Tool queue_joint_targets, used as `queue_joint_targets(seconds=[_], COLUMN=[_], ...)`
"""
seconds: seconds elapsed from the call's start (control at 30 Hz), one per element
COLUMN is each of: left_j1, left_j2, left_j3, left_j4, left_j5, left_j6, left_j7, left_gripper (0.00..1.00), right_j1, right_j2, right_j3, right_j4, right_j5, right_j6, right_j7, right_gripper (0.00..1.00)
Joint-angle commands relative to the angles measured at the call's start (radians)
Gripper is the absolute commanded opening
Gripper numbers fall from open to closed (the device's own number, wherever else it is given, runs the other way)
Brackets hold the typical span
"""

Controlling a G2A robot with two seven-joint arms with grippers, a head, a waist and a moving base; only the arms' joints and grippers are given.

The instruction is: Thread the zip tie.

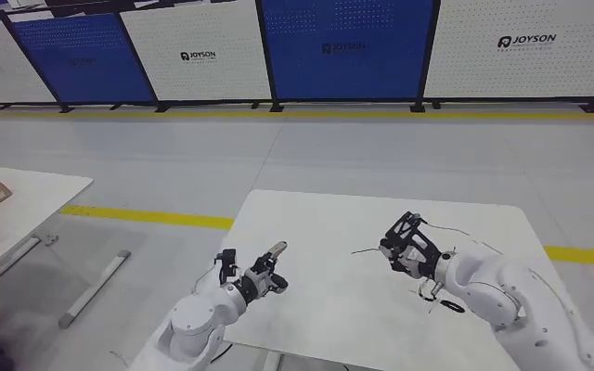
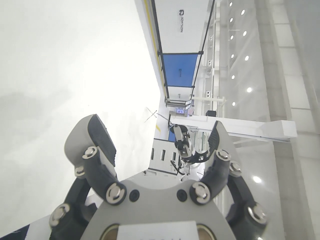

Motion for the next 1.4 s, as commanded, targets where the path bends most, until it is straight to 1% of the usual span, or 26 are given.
queue_joint_targets(seconds=[0.0,0.27,0.3,0.37,0.4,0.47,0.53,0.6,0.63,0.7,0.73,0.77,0.8,0.83,0.93,0.97,1.0,1.03,1.3,1.33,1.37], left_j1=[-0.032,-0.032,-0.029,-0.032,-0.036,-0.041,-0.041,-0.039,-0.042,-0.060,-0.071,-0.083,-0.101,-0.128,-0.198,-0.227,-0.276,-0.290,-0.290,-0.288,-0.284], left_j2=[0.008,0.008,0.008,0.011,0.015,0.026,0.044,0.063,0.081,0.104,0.122,0.137,0.151,0.171,0.217,0.234,0.256,0.261,0.261,0.260,0.258], left_j3=[0.030,0.030,0.036,0.028,0.020,0.013,0.013,0.031,0.054,0.079,0.112,0.139,0.164,0.203,0.305,0.346,0.392,0.400,0.400,0.403,0.413], left_j4=[0.028,0.028,0.039,0.059,0.065,0.065,0.062,0.063,0.066,0.057,0.059,0.063,0.067,0.071,0.084,0.090,0.097,0.098,0.098,0.101,0.108], left_j5=[-0.053,-0.053,-0.074,-0.153,-0.207,-0.262,-0.302,-0.343,-0.361,-0.413,-0.439,-0.463,-0.490,-0.527,-0.628,-0.669,-0.727,-0.740,-0.740,-0.743,-0.765], left_j6=[0.000,0.000,0.000,0.000,0.000,0.000,0.000,0.000,0.000,0.000,0.000,0.000,0.000,0.000,0.000,0.000,0.000,0.000,0.000,0.000,0.000], left_j7=[0.030,0.030,0.014,-0.033,-0.054,-0.080,-0.096,-0.107,-0.115,-0.093,-0.081,-0.071,-0.052,-0.026,0.037,0.058,0.094,0.106,0.106,0.109,0.114], left_gripper=[1.00,1.00,1.00,1.00,1.00,1.00,1.00,1.00,1.00,1.00,1.00,1.00,1.00,1.00,1.00,1.00,1.00,1.00,1.00,1.00,1.00], right_j1=[-0.002,-0.002,-0.003,-0.008,-0.009,-0.005,0.003,0.013,0.022,0.039,0.049,0.056,0.062,0.068,0.076,0.078,0.079,0.079,0.079,0.079,0.077], right_j2=[0.000,0.000,0.000,0.000,0.000,0.002,0.005,0.008,0.010,0.012,0.014,0.015,0.016,0.018,0.022,0.023,0.024,0.024,0.024,0.024,0.024], right_j3=[0.000,0.000,0.000,-0.010,-0.020,-0.036,-0.056,-0.078,-0.099,-0.133,-0.156,-0.170,-0.180,-0.190,-0.207,-0.210,-0.211,-0.211,-0.211,-0.211,-0.211], right_j4=[-0.001,-0.001,-0.002,-0.024,-0.041,-0.063,-0.080,-0.092,-0.103,-0.115,-0.121,-0.122,-0.122,-0.123,-0.123,-0.122,-0.121,-0.121,-0.121,-0.121,-0.122], right_j5=[0.008,0.008,0.003,-0.060,-0.100,-0.151,-0.197,-0.226,-0.242,-0.279,-0.301,-0.312,-0.321,-0.332,-0.350,-0.350,-0.349,-0.349,-0.349,-0.349,-0.353], right_j6=[0.000,0.000,0.001,0.000,0.000,0.000,0.000,0.000,0.000,0.000,0.000,0.000,0.000,0.000,0.000,0.000,0.000,0.000,0.000,0.000,0.000], right_j7=[-0.001,-0.001,-0.003,-0.016,-0.026,-0.040,-0.053,-0.053,-0.051,-0.055,-0.060,-0.066,-0.072,-0.079,-0.094,-0.098,-0.099,-0.099,-0.099,-0.099,-0.102], right_gripper=[0.00,0.00,0.00,0.00,0.00,0.00,0.00,0.00,0.00,0.00,0.00,0.00,0.00,0.00,0.00,0.00,0.00,0.00,0.00,0.00,0.00])
